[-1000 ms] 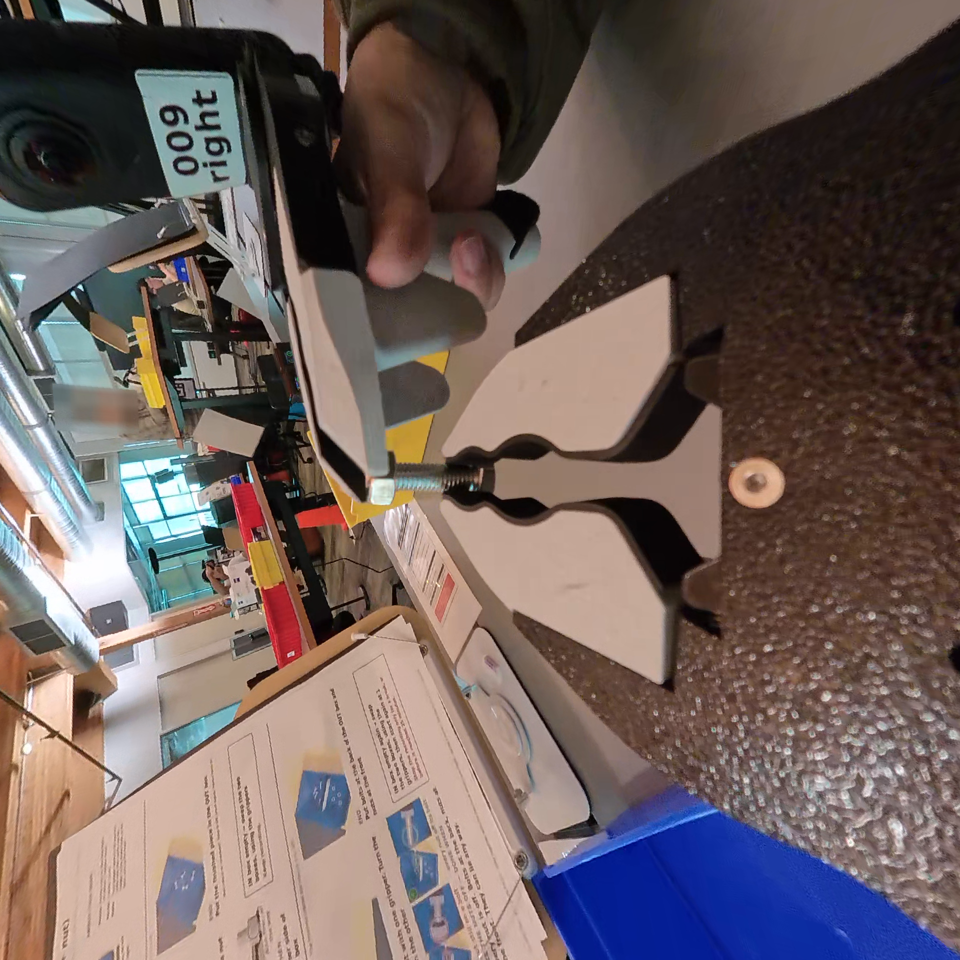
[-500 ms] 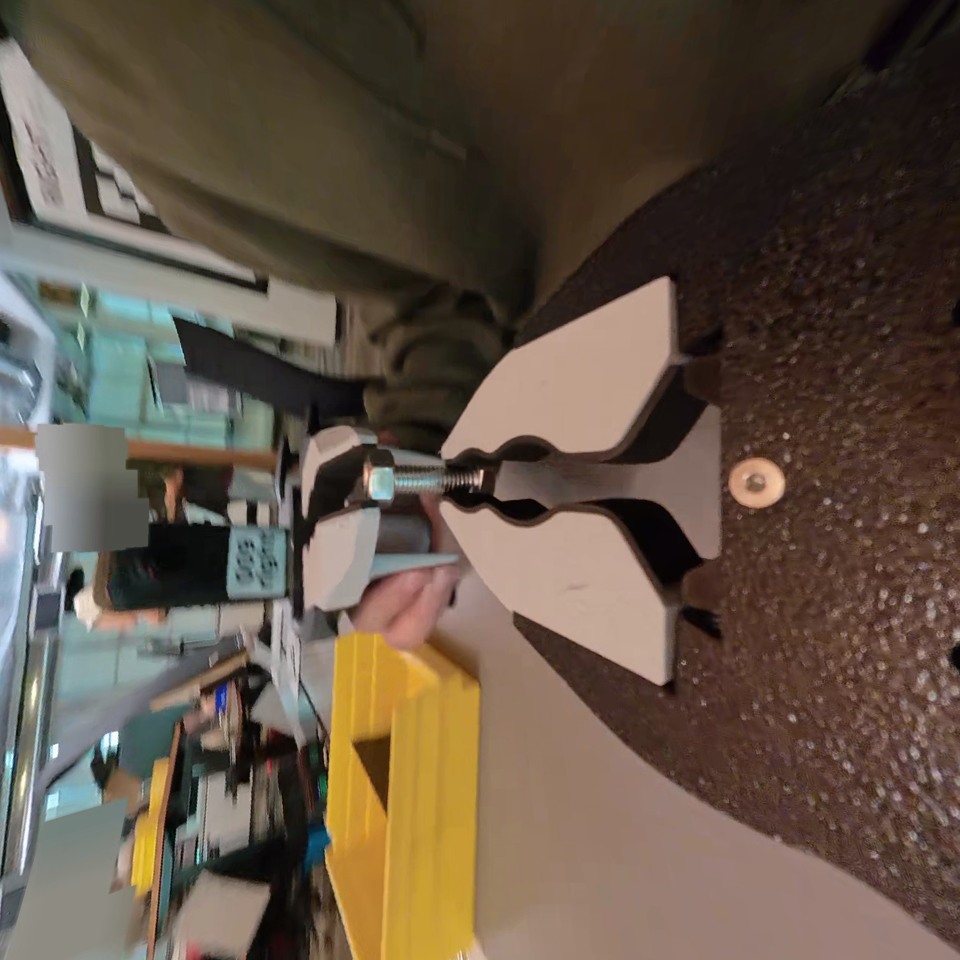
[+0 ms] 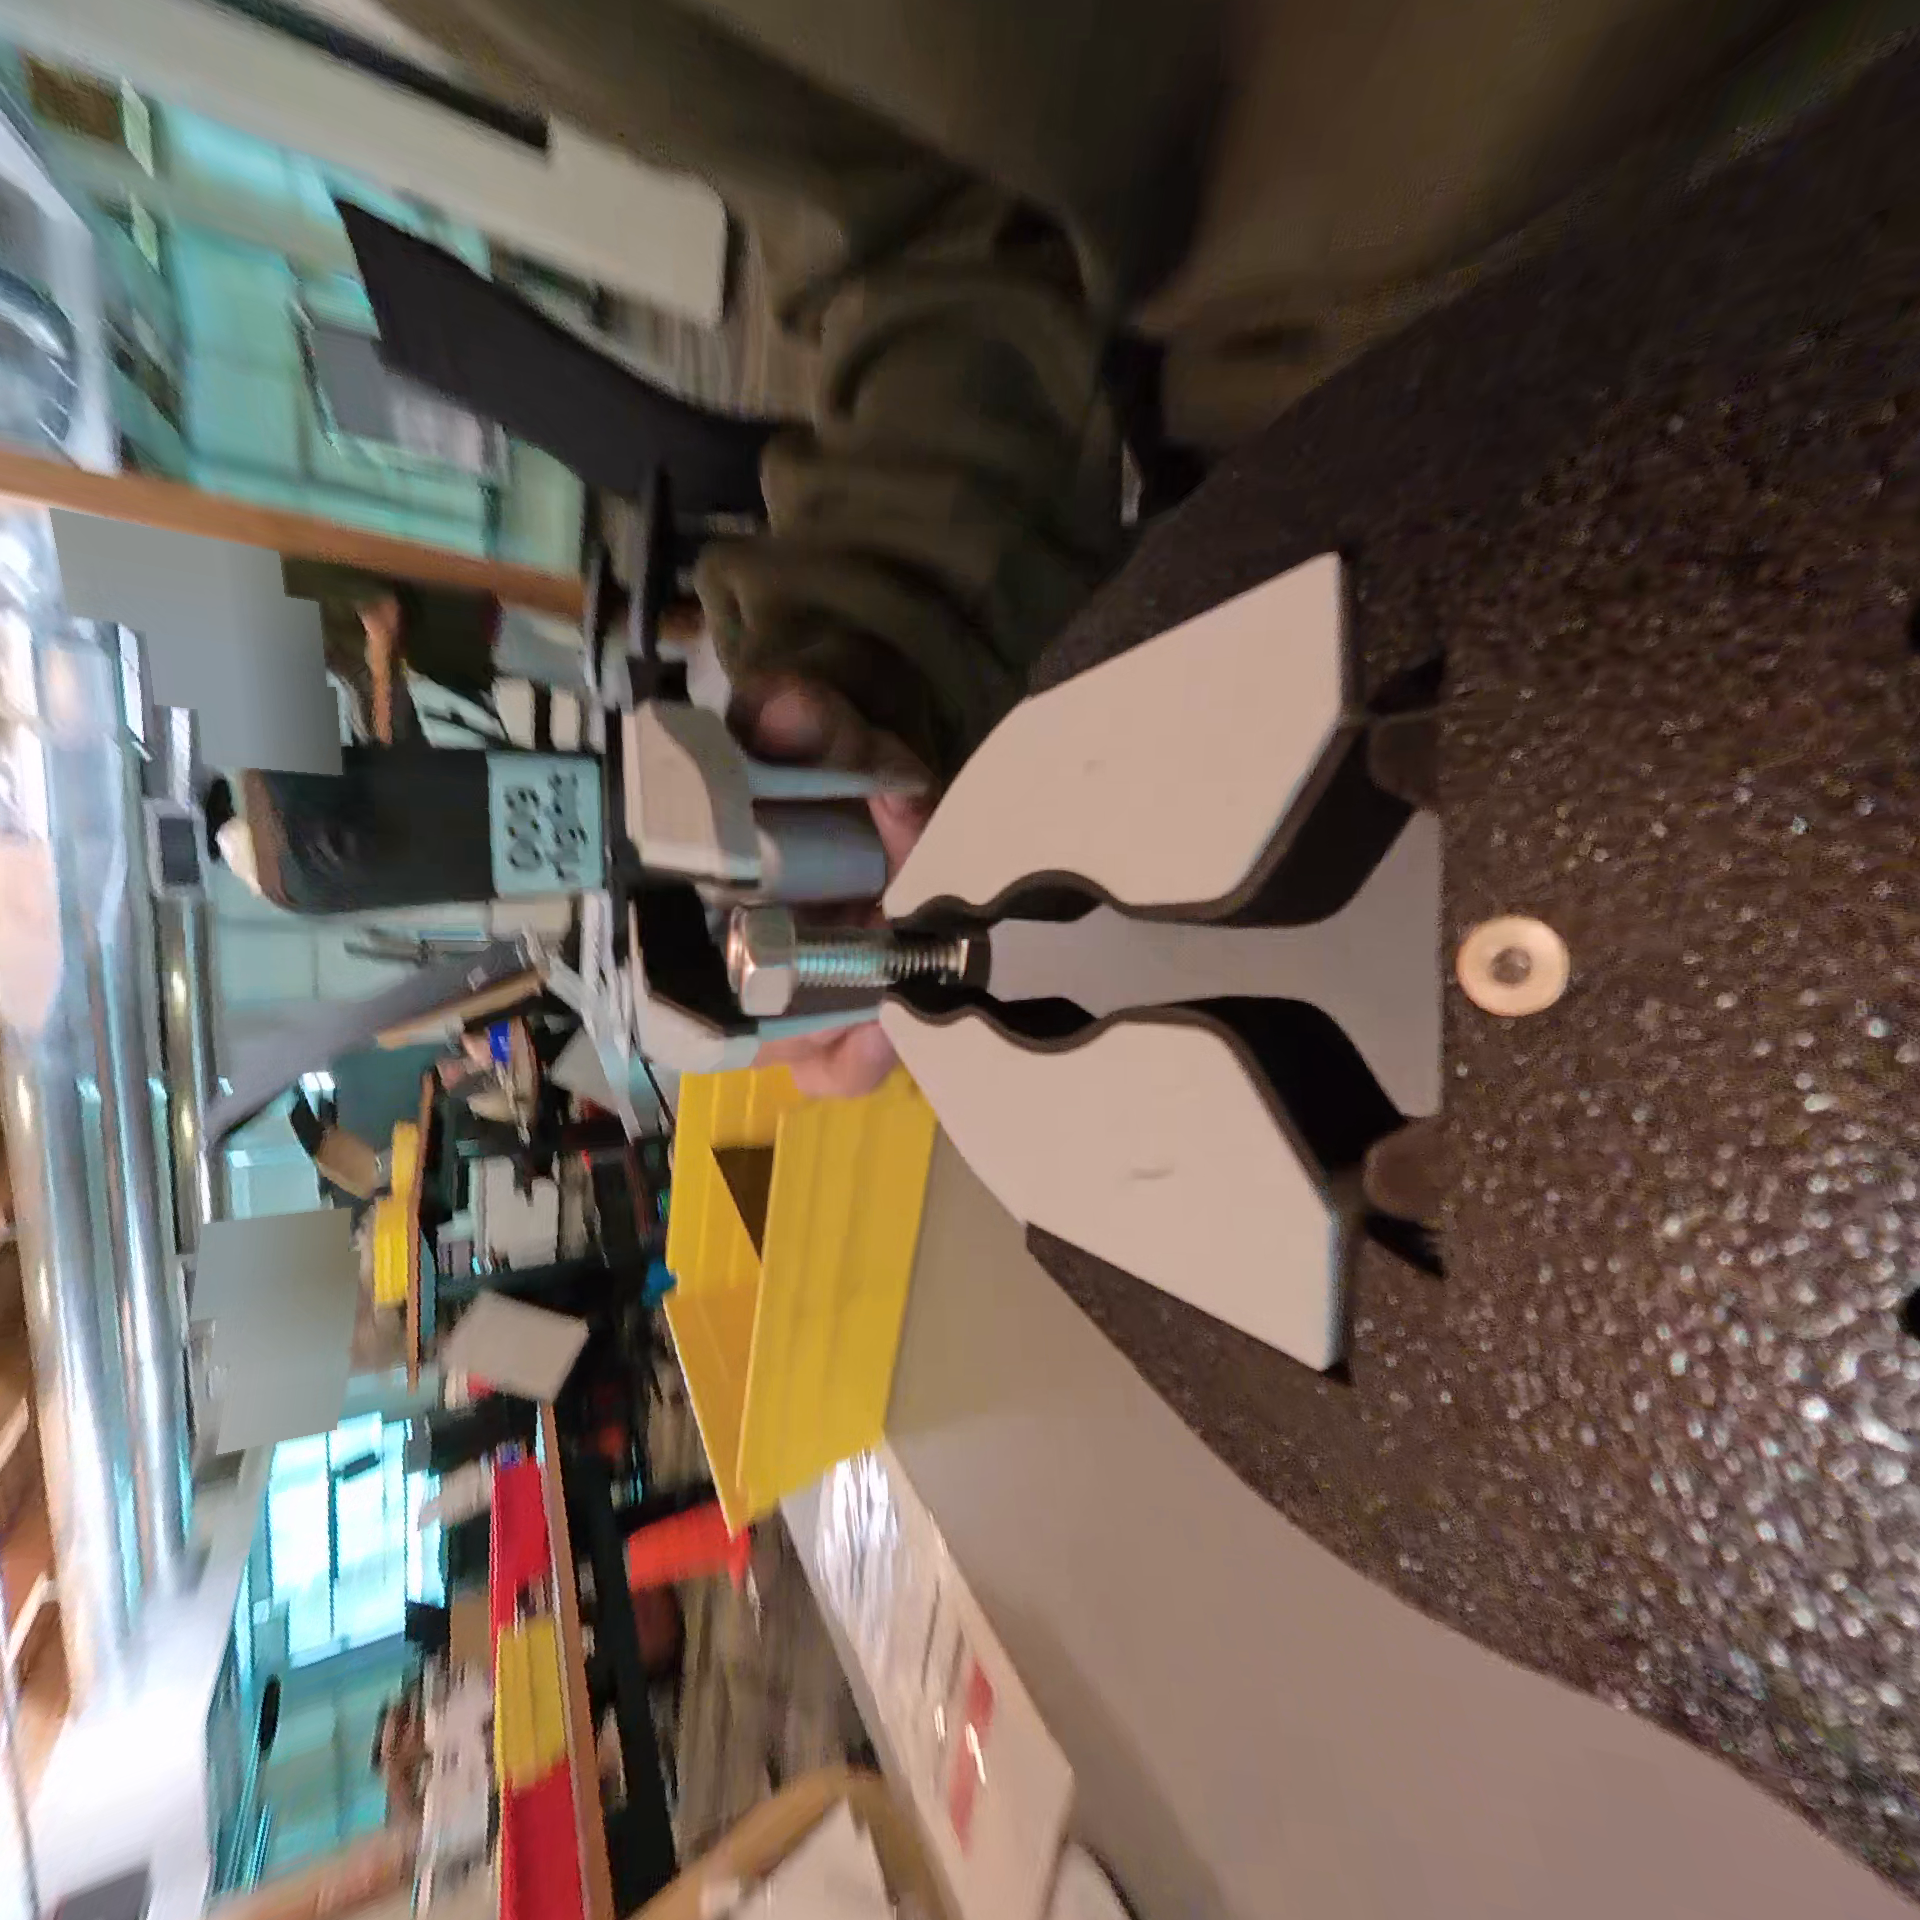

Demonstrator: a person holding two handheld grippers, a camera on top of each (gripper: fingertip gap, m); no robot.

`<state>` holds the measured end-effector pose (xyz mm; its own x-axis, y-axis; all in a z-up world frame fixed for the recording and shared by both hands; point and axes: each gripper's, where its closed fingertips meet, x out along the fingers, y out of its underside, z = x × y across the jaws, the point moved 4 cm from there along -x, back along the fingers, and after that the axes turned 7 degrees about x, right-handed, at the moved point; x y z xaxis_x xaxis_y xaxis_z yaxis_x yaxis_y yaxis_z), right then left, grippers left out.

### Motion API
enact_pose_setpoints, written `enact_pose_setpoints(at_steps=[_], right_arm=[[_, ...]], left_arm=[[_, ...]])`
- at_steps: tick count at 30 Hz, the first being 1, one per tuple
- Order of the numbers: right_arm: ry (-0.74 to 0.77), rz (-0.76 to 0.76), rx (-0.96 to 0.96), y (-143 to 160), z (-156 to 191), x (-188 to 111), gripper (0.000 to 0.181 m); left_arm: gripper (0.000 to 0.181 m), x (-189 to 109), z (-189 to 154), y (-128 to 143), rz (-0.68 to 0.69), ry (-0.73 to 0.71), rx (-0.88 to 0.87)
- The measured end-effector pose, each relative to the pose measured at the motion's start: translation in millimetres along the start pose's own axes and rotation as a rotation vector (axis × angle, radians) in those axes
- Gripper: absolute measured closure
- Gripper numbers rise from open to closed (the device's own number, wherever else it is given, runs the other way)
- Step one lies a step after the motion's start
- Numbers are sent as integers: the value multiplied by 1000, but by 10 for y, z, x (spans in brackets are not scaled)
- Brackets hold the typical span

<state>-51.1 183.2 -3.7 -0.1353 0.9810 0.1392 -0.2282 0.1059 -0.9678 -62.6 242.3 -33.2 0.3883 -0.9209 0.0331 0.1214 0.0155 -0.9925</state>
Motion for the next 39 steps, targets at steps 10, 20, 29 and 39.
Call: enact_pose_setpoints(at_steps=[10,20,29,39], right_arm=[[80,67,-102,3,-29,58,163],[-532,21,84,35,552,52,163],[-233,6,21,17,237,24,163],[236,-55,-47,-85,-142,67,138]], left_arm=[[172,-19,-5,-35,19,15,34],[173,-75,-550,-167,-209,624,-126],[173,-30,-244,-90,-143,298,-82],[172,-126,281,-107,27,-419,122]])
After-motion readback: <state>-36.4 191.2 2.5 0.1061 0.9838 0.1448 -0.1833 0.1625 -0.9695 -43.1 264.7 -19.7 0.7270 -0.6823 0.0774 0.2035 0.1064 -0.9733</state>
